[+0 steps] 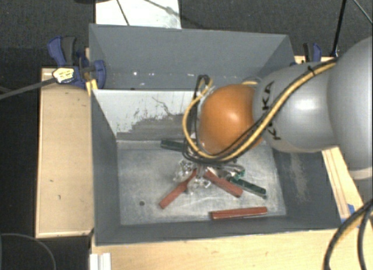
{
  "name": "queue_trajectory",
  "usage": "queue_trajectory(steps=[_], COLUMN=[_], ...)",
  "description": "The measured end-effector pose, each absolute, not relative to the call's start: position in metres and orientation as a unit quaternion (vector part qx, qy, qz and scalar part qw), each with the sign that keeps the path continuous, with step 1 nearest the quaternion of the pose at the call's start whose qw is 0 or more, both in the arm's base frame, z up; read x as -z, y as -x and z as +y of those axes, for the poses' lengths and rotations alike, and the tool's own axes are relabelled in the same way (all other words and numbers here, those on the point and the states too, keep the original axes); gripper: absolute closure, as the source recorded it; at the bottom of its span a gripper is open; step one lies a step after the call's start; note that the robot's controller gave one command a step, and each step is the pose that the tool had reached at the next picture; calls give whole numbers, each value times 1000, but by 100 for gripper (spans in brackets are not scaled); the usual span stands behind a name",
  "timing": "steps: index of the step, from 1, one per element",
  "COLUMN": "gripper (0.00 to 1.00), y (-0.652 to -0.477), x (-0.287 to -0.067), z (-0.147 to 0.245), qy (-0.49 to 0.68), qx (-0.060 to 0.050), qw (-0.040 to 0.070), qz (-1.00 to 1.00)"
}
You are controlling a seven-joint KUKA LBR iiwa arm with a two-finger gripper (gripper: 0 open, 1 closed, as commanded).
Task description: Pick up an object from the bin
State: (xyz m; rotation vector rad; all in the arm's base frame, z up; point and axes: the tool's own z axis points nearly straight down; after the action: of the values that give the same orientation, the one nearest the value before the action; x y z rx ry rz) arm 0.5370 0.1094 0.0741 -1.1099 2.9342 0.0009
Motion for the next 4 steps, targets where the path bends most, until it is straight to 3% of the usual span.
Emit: queue_trajectory(steps=[2, 4], gripper=[100, 100], y=[-537, -535], x=[-75, -98], z=[109, 109], qy=[353, 353], qx=[0, -1], qw=[3, 0], qz=[936, 936])
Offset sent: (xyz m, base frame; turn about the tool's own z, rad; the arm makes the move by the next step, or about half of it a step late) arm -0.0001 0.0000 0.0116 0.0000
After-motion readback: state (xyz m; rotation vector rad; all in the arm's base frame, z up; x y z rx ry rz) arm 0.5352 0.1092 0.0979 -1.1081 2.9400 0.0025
